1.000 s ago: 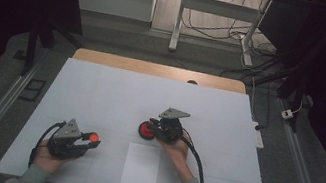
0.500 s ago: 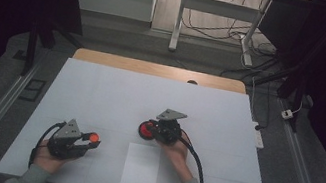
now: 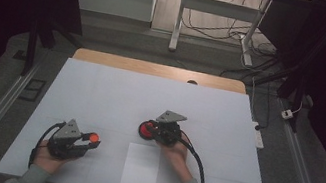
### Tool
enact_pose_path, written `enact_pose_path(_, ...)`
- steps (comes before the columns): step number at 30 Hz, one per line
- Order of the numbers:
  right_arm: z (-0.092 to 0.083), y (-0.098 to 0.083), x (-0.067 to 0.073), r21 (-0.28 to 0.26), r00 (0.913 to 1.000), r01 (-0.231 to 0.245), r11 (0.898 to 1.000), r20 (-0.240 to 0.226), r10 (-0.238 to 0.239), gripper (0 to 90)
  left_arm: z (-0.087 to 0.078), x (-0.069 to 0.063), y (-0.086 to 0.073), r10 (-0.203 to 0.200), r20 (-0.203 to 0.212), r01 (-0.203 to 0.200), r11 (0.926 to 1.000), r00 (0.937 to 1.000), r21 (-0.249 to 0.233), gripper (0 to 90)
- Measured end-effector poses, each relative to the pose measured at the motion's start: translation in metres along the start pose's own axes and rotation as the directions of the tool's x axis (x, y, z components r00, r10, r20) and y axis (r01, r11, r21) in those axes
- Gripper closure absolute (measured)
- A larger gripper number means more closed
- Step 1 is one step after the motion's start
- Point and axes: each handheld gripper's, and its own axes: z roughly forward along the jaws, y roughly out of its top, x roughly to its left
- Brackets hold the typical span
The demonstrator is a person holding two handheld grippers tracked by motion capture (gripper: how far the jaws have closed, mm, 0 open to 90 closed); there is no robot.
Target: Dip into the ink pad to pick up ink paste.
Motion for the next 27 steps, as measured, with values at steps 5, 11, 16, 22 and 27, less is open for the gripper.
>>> enact_pose_path(5, -0.0002, -0.0009, 0.0011, -0.005, 1.0000, 0.002, 1.000, 0.006, -0.002, 73.4, 0.0003, -0.0001, 0.0000, 0.002, 0.000, -0.002, 1.0000, 1.0000, 0.002, 64.8)
enact_pose_path(11, -0.0001, -0.0022, 0.0017, -0.016, 1.0000, 0.002, 1.000, 0.009, -0.002, 73.5, -0.0001, 0.0003, -0.0001, -0.001, 0.000, 0.001, 1.0000, 1.0000, 0.000, 64.8)
enact_pose_path(16, -0.0003, -0.0023, 0.0022, -0.015, 0.9999, 0.011, 1.000, 0.013, -0.011, 73.5, 0.0001, 0.0000, 0.0000, 0.000, -0.001, 0.000, 1.0000, 1.0000, 0.001, 64.8)
enact_pose_path(22, -0.0003, -0.0021, 0.0029, -0.014, 0.9998, 0.010, 1.000, 0.020, -0.010, 73.4, 0.0008, 0.0004, -0.0002, 0.000, -0.003, 0.000, 1.0000, 1.0000, 0.004, 64.8)
enact_pose_path(27, 0.0000, -0.0002, 0.0034, -0.007, 0.9997, 0.010, 1.000, 0.021, -0.009, 73.3, 0.0011, 0.0005, -0.0002, -0.003, -0.005, 0.003, 1.0000, 1.0000, 0.003, 64.8)
